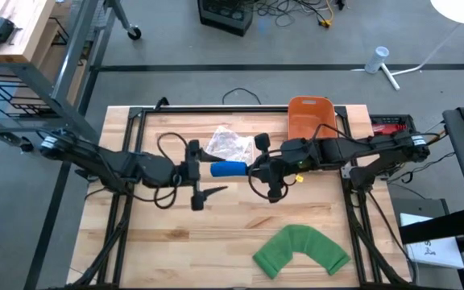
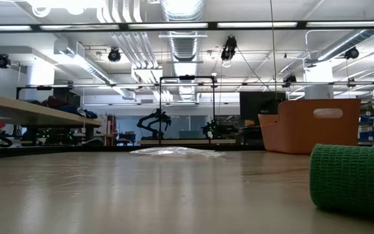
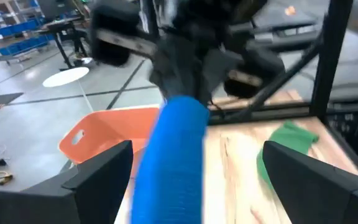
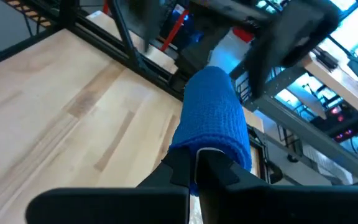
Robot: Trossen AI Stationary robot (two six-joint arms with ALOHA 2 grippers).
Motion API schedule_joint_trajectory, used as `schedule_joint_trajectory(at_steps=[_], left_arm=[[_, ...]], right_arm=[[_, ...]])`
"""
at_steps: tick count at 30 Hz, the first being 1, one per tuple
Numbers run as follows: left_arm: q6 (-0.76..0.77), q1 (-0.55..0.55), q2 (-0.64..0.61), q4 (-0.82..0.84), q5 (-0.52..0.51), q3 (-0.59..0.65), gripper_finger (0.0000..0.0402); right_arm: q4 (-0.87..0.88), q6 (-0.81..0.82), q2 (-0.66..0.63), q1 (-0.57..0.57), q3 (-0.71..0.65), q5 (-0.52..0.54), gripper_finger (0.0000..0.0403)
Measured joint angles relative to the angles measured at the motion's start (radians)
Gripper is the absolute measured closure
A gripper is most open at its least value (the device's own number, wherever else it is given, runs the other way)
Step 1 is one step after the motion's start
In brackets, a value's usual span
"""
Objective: Roll bandage
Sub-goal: Roll the blue bandage
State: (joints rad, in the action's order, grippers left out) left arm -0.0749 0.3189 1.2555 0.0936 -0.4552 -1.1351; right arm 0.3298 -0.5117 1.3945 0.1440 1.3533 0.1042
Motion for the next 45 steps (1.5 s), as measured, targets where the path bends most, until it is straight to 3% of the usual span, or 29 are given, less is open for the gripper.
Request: schedule_joint_trajectory(at_steps=[16,25,30,34,45], left_arm=[[-0.022,-0.002,0.046,0.004,-0.059,-0.005,0.0107],[-0.033,-0.003,0.047,0.011,-0.063,-0.005,0.0211],[-0.045,-0.002,0.039,0.013,-0.059,-0.005,0.0289],[-0.046,-0.001,0.034,0.013,-0.046,-0.005,0.0327],[-0.023,-0.002,0.013,0.055,0.039,-0.005,0.0312]], right_arm=[[-0.029,0.017,-0.001,-0.001,-0.001,-0.003,0.0403],[-0.033,-0.008,-0.001,0.000,-0.001,-0.014,0.0398],[-0.037,-0.028,-0.001,0.000,-0.001,-0.065,0.0363],[-0.037,-0.039,-0.001,0.002,-0.001,-0.080,0.0320],[0.038,-0.123,-0.052,0.009,-0.001,-0.077,0.0245]])
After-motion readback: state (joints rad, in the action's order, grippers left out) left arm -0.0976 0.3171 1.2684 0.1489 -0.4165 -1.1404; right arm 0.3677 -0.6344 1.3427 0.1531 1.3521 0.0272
